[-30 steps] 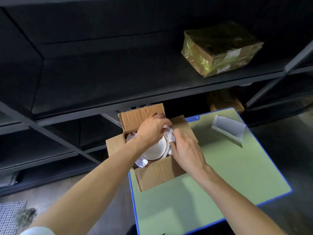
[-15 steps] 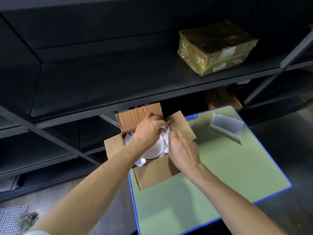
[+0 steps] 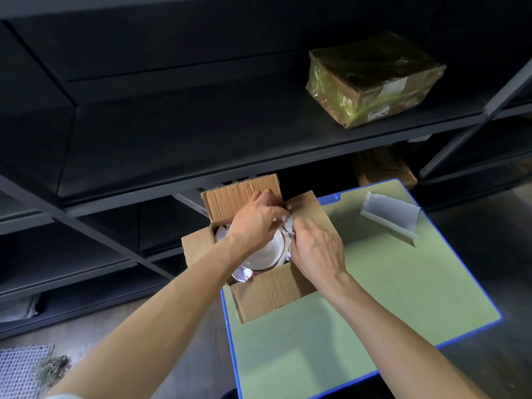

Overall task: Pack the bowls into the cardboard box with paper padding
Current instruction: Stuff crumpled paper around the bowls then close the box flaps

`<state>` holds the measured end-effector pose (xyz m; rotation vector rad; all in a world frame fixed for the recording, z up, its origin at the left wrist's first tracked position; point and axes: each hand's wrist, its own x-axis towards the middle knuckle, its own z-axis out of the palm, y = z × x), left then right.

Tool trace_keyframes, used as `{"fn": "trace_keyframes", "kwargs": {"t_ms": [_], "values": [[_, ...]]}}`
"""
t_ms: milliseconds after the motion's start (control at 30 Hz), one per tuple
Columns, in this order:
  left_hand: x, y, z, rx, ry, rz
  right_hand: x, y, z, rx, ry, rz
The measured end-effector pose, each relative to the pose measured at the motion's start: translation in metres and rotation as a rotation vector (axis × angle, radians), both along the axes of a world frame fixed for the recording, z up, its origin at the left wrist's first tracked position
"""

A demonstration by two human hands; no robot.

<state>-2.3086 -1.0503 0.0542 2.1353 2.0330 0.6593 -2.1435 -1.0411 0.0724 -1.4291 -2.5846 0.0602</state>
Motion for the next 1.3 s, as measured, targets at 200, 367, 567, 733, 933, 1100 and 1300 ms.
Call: {"fn": "trace_keyframes", "kwargs": {"t_ms": [200,367,567,733,933,1100,1300], "values": [[-0.004,-0.001,0.002,-0.082,-0.003,-0.068,-0.002,-0.002,-0.008,0.024,-0.036,-0.015],[0.001,0.002,0.001,-0.063,0.047,-0.064,0.014,-0.006,-0.010,-0.012,-0.030,0.091],[0.005,0.003,0.006,-0.127,0.092,-0.055,0.033,-0.004,0.000,-0.149,0.050,0.179],[0.009,-0.002,0.009,-0.244,0.148,-0.065,0.026,-0.004,-0.004,-0.148,0.060,0.161],[0.018,-0.005,0.013,-0.270,0.211,-0.030,0.030,-0.004,-0.007,-0.069,0.044,0.196],[0.023,-0.009,0.009,-0.250,0.171,0.027,0.049,-0.011,-0.006,-0.024,0.027,0.367],[0.031,-0.010,0.008,-0.246,0.153,0.058,0.051,-0.011,-0.004,-0.001,0.063,0.405]]}}
